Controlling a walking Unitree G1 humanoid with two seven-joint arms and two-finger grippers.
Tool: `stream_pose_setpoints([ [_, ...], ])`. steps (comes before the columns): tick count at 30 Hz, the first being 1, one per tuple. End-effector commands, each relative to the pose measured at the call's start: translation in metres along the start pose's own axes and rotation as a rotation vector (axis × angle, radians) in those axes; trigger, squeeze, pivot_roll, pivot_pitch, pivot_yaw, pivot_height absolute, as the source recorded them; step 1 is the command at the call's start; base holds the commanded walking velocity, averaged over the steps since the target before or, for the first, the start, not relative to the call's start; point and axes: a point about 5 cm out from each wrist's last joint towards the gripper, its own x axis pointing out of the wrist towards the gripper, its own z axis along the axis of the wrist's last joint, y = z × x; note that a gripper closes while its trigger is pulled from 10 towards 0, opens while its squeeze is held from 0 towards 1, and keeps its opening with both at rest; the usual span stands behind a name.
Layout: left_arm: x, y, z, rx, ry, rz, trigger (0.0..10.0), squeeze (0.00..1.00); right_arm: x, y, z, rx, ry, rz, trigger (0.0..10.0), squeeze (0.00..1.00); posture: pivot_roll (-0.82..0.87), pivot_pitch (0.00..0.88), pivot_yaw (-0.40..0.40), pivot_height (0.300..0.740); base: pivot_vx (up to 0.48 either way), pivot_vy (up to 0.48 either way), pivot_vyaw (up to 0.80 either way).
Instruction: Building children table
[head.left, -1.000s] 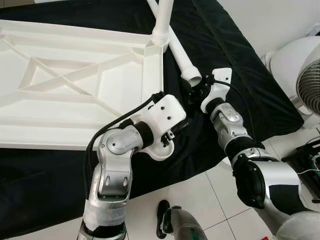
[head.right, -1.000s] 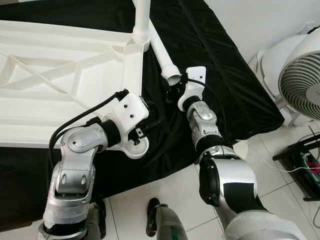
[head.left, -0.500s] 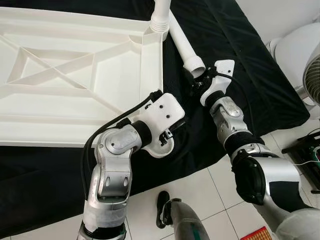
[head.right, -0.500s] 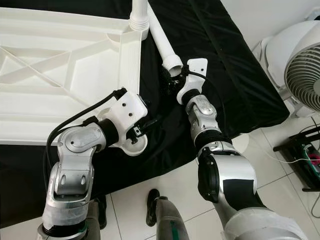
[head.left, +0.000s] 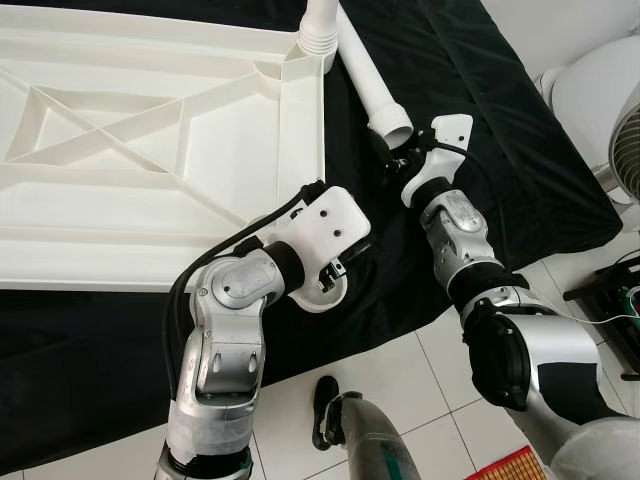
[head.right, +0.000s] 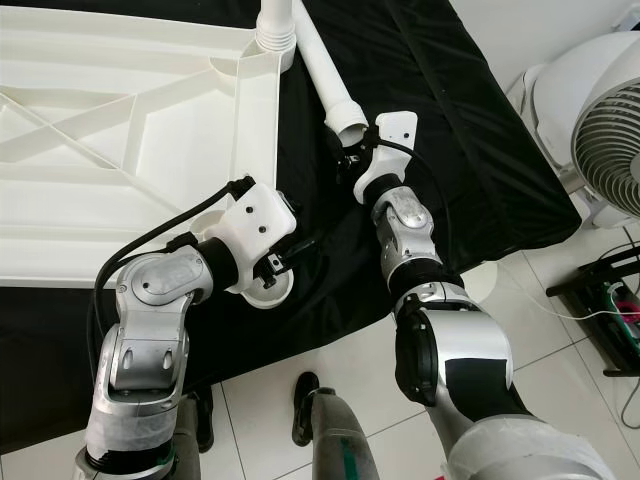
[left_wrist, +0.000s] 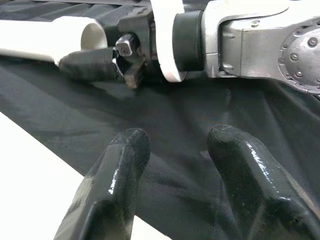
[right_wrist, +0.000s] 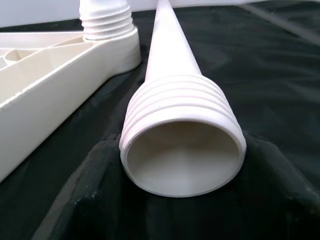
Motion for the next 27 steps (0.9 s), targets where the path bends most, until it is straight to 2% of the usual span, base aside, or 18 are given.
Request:
stream_pose_setpoints([
  [1, 0.003, 0.005, -0.009, -0.044, 0.017, 0.245, 10.0, 0.0, -0.008, 0.002, -0.004, -0.024, -0.037, -0.009, 10.0, 0.0, 0.17, 0.322, -0.103, 0.74, 0.0, 0.0, 0.0],
  [3, 0.003, 0.005, -0.009, -0.044, 0.017, 0.245, 10.0, 0.0, -0.008, 0.002, -0.004, -0.024, -0.037, -0.009, 10.0, 0.0, 0.17, 0.322, -0.103, 0.74, 0.0, 0.0, 0.0],
  [8, 0.005, 0.012, -0.011, -0.015, 0.019, 0.243, 10.0, 0.0, -0.022, 0.007, -0.006, -0.102, -0.106, -0.019, 10.0, 0.0, 0.15, 0.291, -0.09, 0.74, 0.0, 0.0, 0.0],
  [10, 0.005, 0.012, -0.011, -0.015, 0.019, 0.243, 10.0, 0.0, -0.022, 0.007, -0.006, -0.102, -0.106, -0.019, 10.0, 0.0, 0.15, 0.291, -0.09, 0.74, 0.0, 0.0, 0.0],
  [15, 0.008, 0.025, -0.01, 0.035, 0.007, 0.246, 10.0, 0.0, -0.038, 0.014, -0.011, -0.103, -0.124, -0.039, 10.0, 0.0, 0.14, 0.256, -0.086, 0.74, 0.0, 0.0, 0.0],
  [19, 0.01, 0.03, -0.01, 0.044, 0.005, 0.253, 10.0, 0.0, -0.045, 0.018, -0.011, -0.119, -0.147, -0.068, 10.0, 0.0, 0.13, 0.235, -0.08, 0.74, 0.0, 0.0, 0.0],
  [26, 0.013, 0.036, -0.011, 0.052, -0.004, 0.257, 10.0, 0.0, -0.04, 0.023, 0.001, -0.137, -0.211, -0.092, 10.0, 0.0, 0.12, 0.216, -0.069, 0.74, 0.0, 0.0, 0.0],
  [27, 0.015, 0.036, -0.011, 0.056, -0.006, 0.253, 10.0, 0.0, -0.032, 0.023, 0.013, -0.151, -0.254, -0.09, 10.0, 0.0, 0.12, 0.211, -0.064, 0.74, 0.0, 0.0, 0.0],
])
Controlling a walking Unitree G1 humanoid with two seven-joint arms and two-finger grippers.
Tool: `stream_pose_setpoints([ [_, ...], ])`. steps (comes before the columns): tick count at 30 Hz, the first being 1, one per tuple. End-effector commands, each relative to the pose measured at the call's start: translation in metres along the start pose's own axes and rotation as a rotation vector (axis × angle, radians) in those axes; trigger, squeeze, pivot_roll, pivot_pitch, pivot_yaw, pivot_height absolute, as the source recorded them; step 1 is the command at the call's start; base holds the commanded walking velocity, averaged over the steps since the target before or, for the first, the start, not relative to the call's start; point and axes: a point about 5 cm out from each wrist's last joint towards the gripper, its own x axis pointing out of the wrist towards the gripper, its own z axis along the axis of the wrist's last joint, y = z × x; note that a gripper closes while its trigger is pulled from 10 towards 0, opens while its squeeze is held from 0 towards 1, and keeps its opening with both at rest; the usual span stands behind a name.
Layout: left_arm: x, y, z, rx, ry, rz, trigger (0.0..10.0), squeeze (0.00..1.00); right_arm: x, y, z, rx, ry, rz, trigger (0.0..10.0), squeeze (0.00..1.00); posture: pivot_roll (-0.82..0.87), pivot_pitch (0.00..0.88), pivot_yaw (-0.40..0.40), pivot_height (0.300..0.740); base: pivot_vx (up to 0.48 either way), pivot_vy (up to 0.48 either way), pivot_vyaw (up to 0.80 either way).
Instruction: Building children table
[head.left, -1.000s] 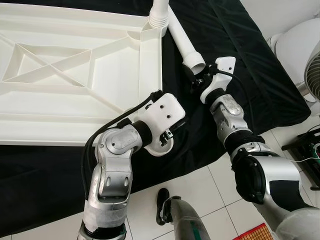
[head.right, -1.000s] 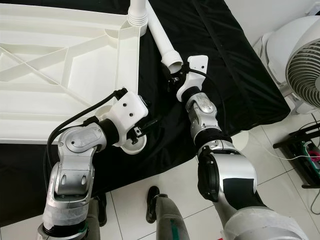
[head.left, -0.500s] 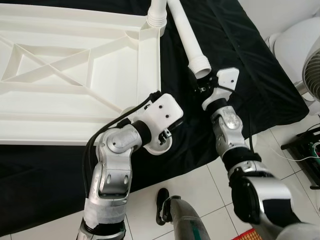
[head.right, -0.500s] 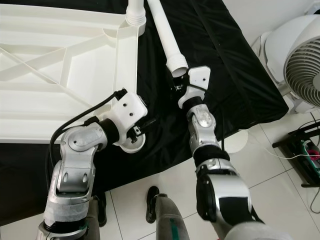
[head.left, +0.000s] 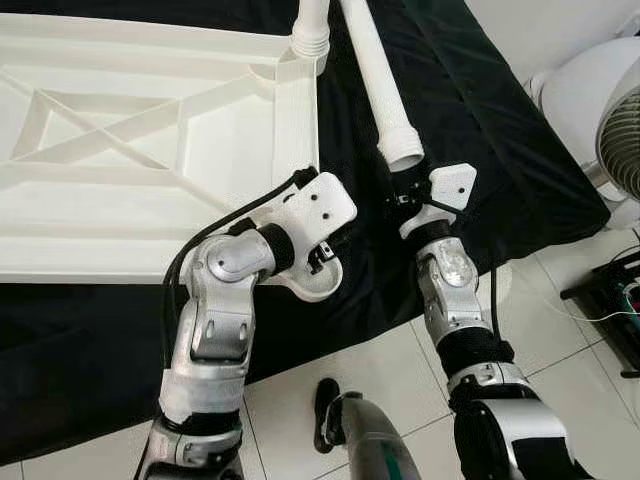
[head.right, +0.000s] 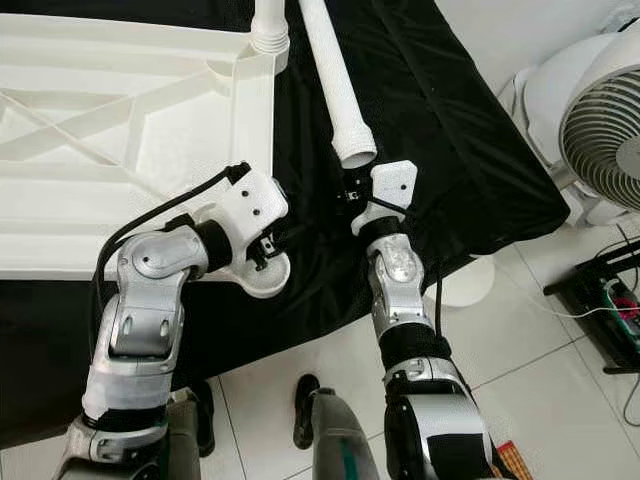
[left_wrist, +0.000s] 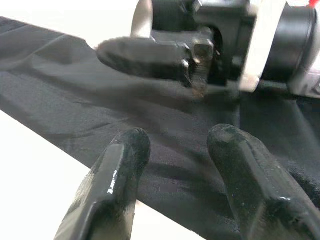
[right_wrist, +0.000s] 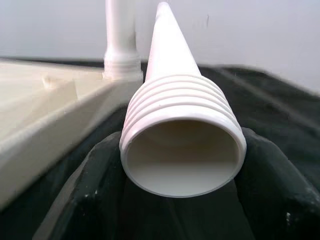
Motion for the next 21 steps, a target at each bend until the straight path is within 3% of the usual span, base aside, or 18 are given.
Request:
stream_pose_setpoints([
  [1, 0.002, 0.011, -0.001, -0.002, -0.01, 0.265, 10.0, 0.0, 0.015, -0.003, 0.022, -0.026, -0.098, -0.003, 10.0, 0.0, 0.12, 0.204, -0.062, 0.74, 0.0, 0.0, 0.0],
  [4, 0.003, 0.013, -0.001, -0.006, -0.016, 0.261, 10.0, 0.0, 0.031, -0.006, 0.042, -0.03, -0.164, 0.001, 10.0, 0.0, 0.12, 0.201, -0.061, 0.74, 0.0, 0.0, 0.0],
  [8, 0.003, 0.015, 0.0, -0.017, -0.025, 0.263, 10.0, 0.0, 0.039, -0.006, 0.055, -0.04, -0.213, 0.01, 10.0, 0.0, 0.12, 0.195, -0.061, 0.74, 0.0, 0.0, 0.0],
  [12, -0.007, 0.043, 0.008, -0.138, -0.106, 0.301, 10.0, 0.0, 0.064, -0.001, 0.107, -0.098, -0.404, 0.068, 10.0, 0.0, 0.12, 0.188, -0.06, 0.74, 0.0, 0.0, 0.0],
  [17, -0.014, 0.061, 0.008, -0.155, -0.127, 0.33, 10.0, 0.0, 0.072, 0.004, 0.133, -0.12, -0.506, 0.097, 10.0, 0.0, 0.13, 0.186, -0.057, 0.74, 0.0, 0.0, 0.0],
  [21, -0.016, 0.065, 0.006, -0.155, -0.123, 0.339, 10.0, 0.0, 0.074, 0.005, 0.139, -0.128, -0.533, 0.106, 10.0, 0.0, 0.12, 0.186, -0.054, 0.74, 0.0, 0.0, 0.0],
])
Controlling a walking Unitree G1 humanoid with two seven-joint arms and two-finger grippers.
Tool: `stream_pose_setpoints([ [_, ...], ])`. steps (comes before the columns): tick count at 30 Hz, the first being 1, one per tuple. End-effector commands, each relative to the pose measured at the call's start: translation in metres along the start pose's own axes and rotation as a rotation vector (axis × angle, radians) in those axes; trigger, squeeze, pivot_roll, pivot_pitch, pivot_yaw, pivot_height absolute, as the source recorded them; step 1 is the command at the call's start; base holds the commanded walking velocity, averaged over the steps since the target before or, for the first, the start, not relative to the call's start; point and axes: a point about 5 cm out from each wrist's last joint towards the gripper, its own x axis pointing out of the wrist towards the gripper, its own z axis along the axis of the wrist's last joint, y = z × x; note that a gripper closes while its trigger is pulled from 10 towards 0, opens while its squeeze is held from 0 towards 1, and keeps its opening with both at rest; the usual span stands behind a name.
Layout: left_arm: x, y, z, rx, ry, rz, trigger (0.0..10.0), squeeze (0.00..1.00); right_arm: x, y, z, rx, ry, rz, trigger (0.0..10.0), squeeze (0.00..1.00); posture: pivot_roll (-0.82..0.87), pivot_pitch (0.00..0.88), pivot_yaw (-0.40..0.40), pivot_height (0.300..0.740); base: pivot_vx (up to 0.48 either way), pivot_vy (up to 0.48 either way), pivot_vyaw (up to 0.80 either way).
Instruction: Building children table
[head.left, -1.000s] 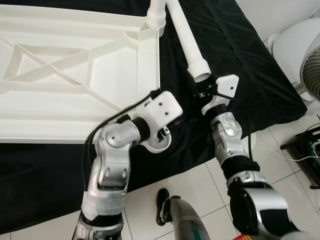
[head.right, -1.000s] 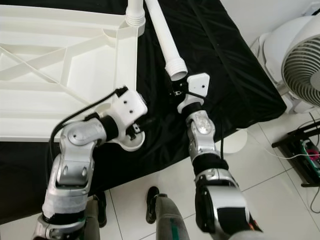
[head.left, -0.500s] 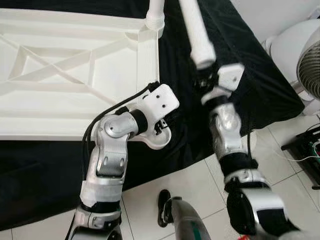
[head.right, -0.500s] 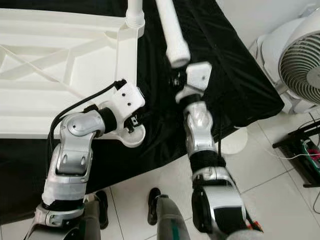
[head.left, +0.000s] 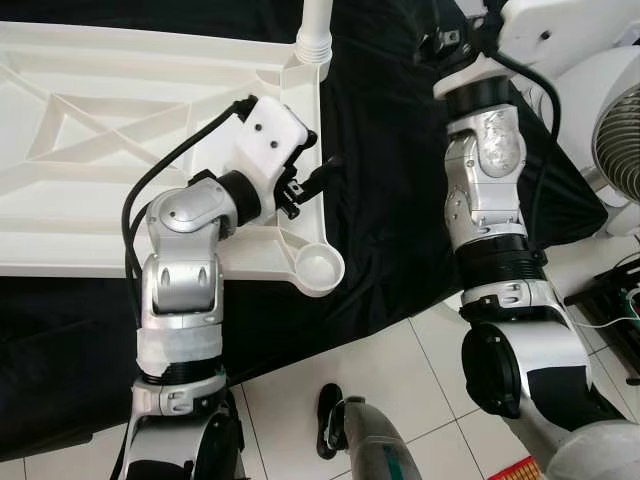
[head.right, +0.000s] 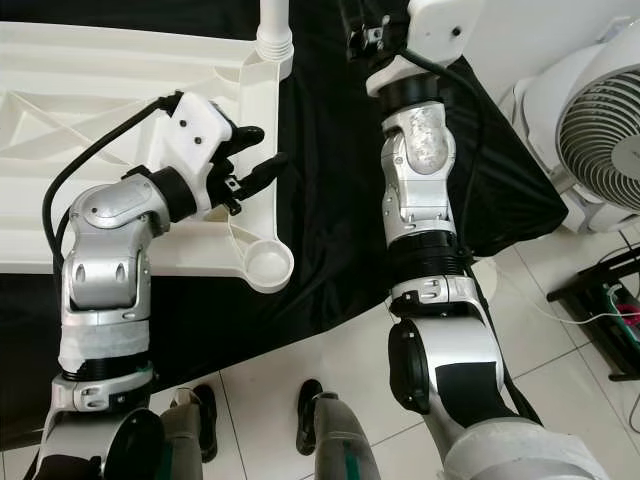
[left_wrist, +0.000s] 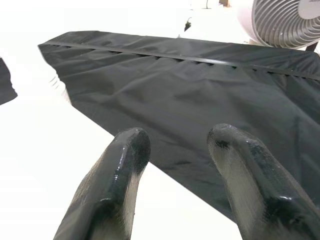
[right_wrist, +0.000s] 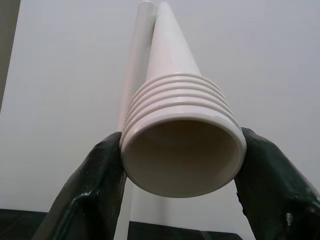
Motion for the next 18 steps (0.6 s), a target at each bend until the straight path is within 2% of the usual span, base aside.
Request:
stream_pose_setpoints([
  [1, 0.001, 0.01, -0.001, -0.011, -0.001, 0.219, 10.0, 0.0, 0.009, 0.004, 0.013, -0.019, -0.08, 0.044, 10.0, 0.0, 0.12, 0.186, -0.054, 0.74, 0.0, 0.0, 0.0],
  [18, 0.0, 0.015, -0.003, -0.07, -0.008, 0.21, 10.0, 0.0, 0.024, 0.012, 0.041, -0.03, -0.218, 0.129, 10.0, 0.0, 0.12, 0.177, -0.038, 0.74, 0.0, 0.0, 0.0],
])
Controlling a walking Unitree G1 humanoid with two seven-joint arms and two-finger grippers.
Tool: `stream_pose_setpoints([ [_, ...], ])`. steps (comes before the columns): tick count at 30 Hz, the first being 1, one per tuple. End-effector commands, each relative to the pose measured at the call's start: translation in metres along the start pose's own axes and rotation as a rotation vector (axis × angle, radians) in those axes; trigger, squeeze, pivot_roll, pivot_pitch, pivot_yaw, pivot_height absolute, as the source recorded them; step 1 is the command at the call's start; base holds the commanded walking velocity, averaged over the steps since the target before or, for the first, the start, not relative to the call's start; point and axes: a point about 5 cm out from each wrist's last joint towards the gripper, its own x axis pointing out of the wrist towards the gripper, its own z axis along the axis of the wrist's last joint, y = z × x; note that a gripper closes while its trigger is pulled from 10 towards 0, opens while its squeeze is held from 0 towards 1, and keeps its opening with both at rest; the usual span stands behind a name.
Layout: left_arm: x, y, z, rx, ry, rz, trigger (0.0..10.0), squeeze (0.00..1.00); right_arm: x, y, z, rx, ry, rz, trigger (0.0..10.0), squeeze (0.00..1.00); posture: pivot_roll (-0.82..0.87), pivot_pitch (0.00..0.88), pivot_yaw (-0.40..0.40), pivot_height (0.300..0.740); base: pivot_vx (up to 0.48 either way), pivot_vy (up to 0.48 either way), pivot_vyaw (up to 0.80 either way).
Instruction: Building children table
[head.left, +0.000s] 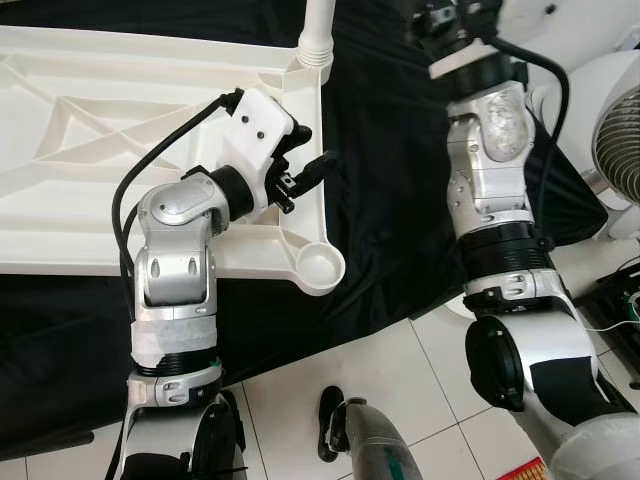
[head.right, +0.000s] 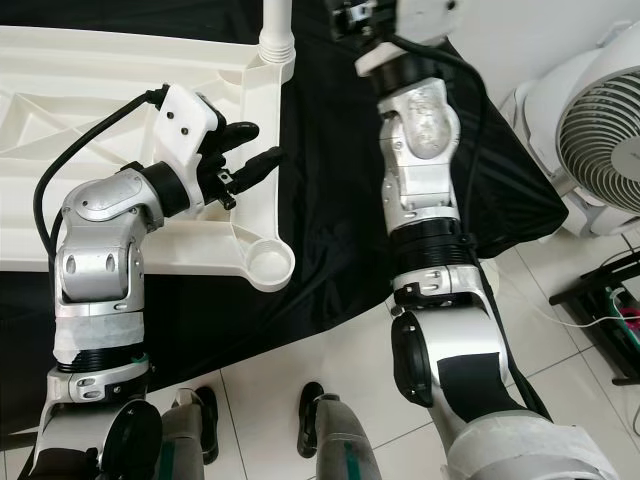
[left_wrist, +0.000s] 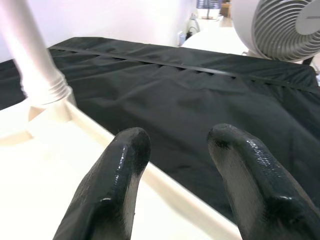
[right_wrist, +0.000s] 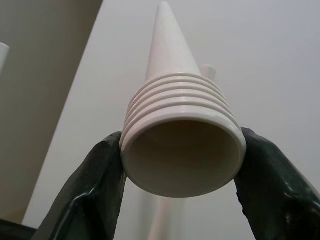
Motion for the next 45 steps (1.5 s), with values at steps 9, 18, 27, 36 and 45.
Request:
stream_pose_setpoints([
  [9, -0.004, 0.012, -0.007, -0.103, 0.003, 0.197, 10.0, 0.0, -0.01, 0.011, -0.001, 0.047, 0.021, 0.078, 10.0, 0.0, 0.13, 0.174, -0.05, 0.74, 0.0, 0.0, 0.0],
  [18, -0.011, 0.014, -0.018, -0.113, 0.057, 0.175, 10.0, 0.0, -0.052, 0.025, -0.019, 0.084, 0.158, 0.095, 10.0, 0.0, 0.12, 0.169, -0.052, 0.74, 0.0, 0.0, 0.0],
  [27, -0.007, 0.019, -0.029, -0.233, 0.067, 0.199, 10.0, 0.0, -0.081, 0.038, -0.028, 0.11, 0.236, 0.077, 10.0, 0.0, 0.1, 0.072, -0.023, 0.74, 0.0, 0.0, 0.0],
  [36, 0.0, 0.025, -0.035, -0.344, 0.085, 0.152, 10.0, 0.0, -0.106, 0.049, -0.034, 0.112, 0.308, 0.101, 10.0, 0.0, 0.09, 0.031, -0.006, 0.74, 0.0, 0.0, 0.0],
  [45, -0.001, 0.034, -0.04, -0.461, 0.105, 0.079, 10.0, 1.0, -0.137, 0.054, -0.034, 0.056, 0.383, 0.107, 10.0, 0.0, 0.08, 0.026, 0.017, 0.74, 0.0, 0.0, 0.0],
])
